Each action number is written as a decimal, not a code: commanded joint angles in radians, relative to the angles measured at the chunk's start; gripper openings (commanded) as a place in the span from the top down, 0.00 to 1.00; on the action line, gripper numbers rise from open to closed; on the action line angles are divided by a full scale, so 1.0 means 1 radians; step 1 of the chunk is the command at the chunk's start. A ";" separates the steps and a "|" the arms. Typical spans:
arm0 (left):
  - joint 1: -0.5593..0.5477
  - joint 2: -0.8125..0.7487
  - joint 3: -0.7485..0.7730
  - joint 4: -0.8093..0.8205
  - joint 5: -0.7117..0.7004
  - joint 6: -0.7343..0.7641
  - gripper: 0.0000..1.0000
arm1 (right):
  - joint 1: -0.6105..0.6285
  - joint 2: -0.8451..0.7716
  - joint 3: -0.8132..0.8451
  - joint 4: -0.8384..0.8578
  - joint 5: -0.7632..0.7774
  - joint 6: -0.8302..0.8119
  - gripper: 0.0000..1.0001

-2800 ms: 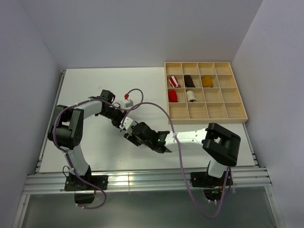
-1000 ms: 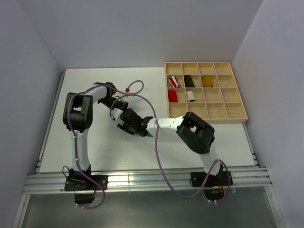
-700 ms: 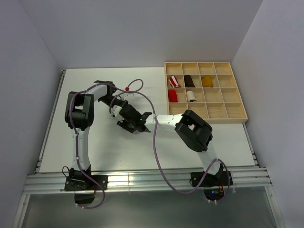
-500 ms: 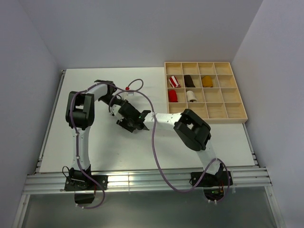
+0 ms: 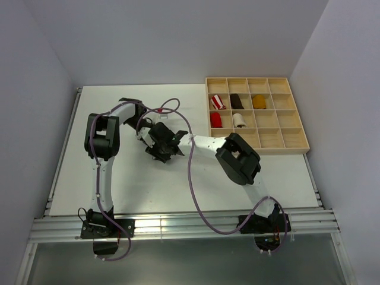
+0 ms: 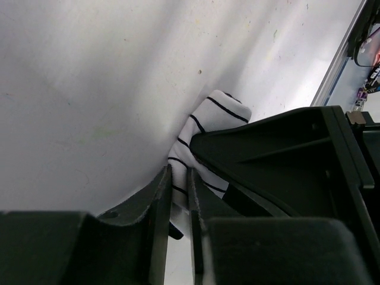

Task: Roll the socks
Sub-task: Roll the sock at the center of the board.

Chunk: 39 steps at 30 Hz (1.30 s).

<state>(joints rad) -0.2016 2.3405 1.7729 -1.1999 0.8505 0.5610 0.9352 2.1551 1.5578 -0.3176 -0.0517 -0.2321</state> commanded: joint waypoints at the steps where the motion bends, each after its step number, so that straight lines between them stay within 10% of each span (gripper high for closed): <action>1: -0.009 0.011 0.036 -0.010 0.038 0.037 0.77 | 0.005 0.129 -0.015 -0.138 -0.125 0.022 0.52; 18: 0.042 -0.055 0.046 0.164 0.127 -0.211 0.67 | 0.001 0.140 -0.091 -0.129 -0.145 0.088 1.00; 39: 0.199 -0.251 0.099 0.246 0.027 -0.337 0.73 | -0.061 -0.052 -0.113 -0.092 -0.151 0.223 1.00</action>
<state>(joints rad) -0.0082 2.1555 1.8465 -0.9653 0.8906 0.2470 0.8867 2.1189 1.4899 -0.2321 -0.1783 -0.0578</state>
